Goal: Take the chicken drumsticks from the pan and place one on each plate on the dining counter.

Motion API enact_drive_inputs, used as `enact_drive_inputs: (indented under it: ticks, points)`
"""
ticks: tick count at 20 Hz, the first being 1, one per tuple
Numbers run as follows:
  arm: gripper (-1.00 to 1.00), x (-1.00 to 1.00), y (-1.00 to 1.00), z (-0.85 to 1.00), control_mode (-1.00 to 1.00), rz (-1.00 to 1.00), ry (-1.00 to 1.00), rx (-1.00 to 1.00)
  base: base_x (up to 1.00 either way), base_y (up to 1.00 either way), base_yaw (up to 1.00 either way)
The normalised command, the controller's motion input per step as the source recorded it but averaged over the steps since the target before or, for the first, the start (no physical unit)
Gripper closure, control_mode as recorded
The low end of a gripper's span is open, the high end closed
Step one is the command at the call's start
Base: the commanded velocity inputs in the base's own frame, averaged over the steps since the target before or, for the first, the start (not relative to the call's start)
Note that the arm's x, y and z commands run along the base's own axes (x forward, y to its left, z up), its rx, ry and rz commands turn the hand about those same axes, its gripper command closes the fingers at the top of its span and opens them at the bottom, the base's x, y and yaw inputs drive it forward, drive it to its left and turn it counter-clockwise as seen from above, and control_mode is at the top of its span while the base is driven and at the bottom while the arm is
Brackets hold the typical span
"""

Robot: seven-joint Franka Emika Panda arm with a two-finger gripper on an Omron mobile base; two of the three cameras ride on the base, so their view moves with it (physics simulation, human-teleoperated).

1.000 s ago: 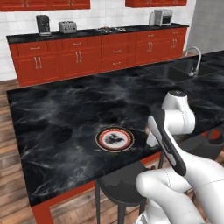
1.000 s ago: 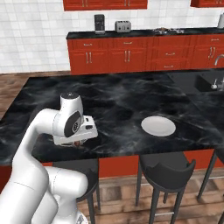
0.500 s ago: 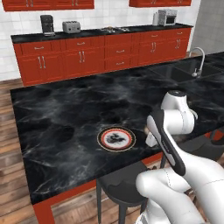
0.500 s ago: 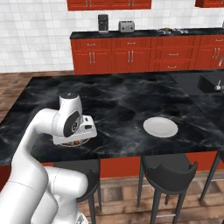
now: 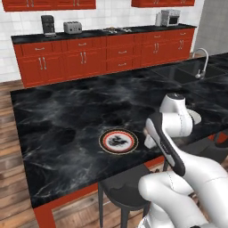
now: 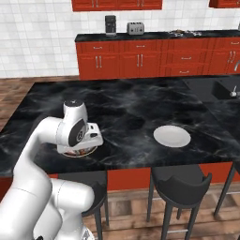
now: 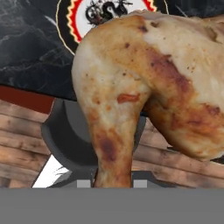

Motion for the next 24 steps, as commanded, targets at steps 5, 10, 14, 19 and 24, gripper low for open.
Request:
enact_drive_inputs:
  ticks: [5,10,14,19,24]
  points:
    - [1.00,0.69,0.64,-0.09,-1.00,0.00,0.00,-0.06,0.00,0.00,0.00]
    - [1.00,0.72,0.40,-0.16,-1.00,0.00,0.09,0.00,0.00,0.00,0.00]
    - [1.00,0.72,0.26,-0.34,-1.00,0.00,0.11,0.00,0.00,0.00,0.00]
    - [1.00,0.58,0.20,-0.33,-1.00,0.00,0.03,0.00,0.00,0.00,0.00]
    - [1.00,0.37,0.24,-0.27,-1.00,0.00,0.00,-0.02,0.00,0.00,0.00]
